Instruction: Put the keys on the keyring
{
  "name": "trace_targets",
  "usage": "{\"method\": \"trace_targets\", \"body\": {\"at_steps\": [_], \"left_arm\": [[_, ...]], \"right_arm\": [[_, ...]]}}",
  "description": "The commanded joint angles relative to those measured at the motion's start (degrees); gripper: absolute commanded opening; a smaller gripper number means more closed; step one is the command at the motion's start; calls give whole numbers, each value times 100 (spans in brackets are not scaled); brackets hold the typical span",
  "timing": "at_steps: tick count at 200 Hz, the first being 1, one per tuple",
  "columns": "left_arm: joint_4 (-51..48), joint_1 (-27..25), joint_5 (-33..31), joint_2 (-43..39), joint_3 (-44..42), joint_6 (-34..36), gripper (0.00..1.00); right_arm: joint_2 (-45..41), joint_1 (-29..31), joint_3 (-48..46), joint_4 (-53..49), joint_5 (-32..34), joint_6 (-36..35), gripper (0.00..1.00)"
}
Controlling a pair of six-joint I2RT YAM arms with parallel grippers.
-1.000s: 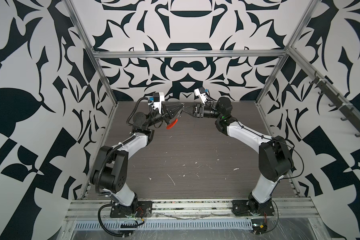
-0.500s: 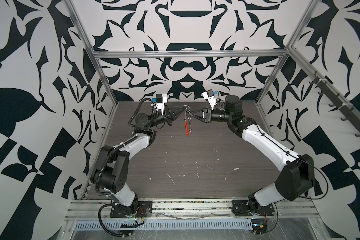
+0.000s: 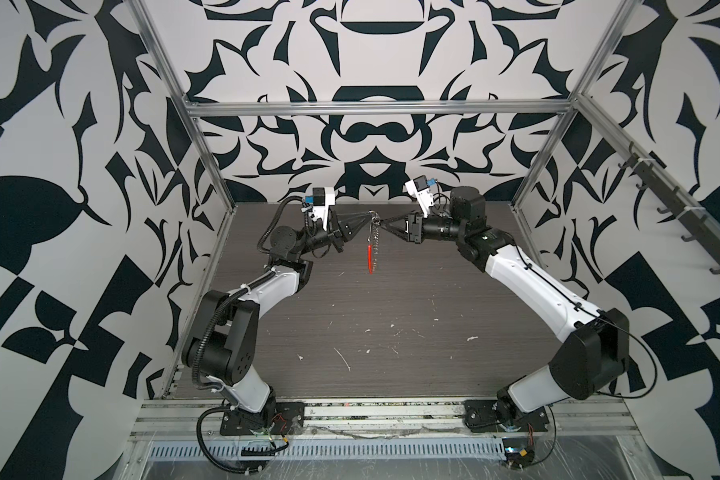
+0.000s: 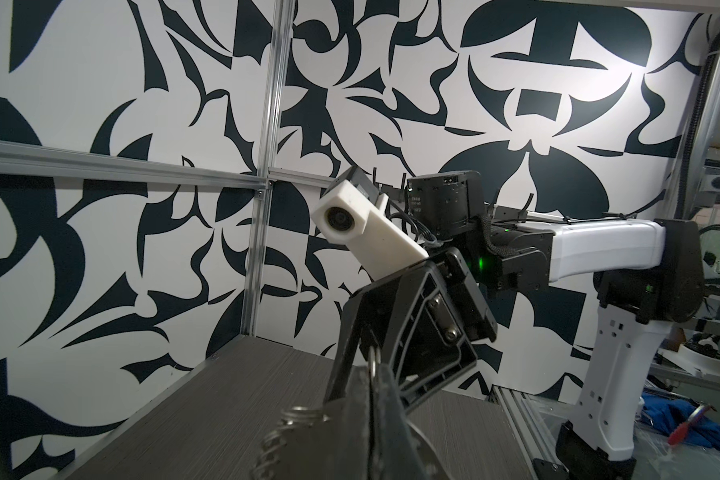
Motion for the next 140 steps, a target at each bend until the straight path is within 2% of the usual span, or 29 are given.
{"method": "trace_targets", "body": {"at_steps": [1, 37, 77, 105, 140], "left_arm": [[397, 4, -91, 83, 158, -232, 0], [401, 2, -146, 105, 159, -276, 0], [393, 5, -214, 76, 135, -286, 0], [396, 2, -170, 136, 181, -403, 0], [400, -2, -142, 146, 190, -427, 0]], "right_arm": [[-212, -10, 317, 32, 188, -345, 37], [-95, -10, 339, 445, 8, -138, 38], [-220, -36, 329, 94, 488, -422, 39], [-221, -36, 275, 360, 231, -313, 40], [-230, -10, 68, 1199, -35, 24, 40]]}}
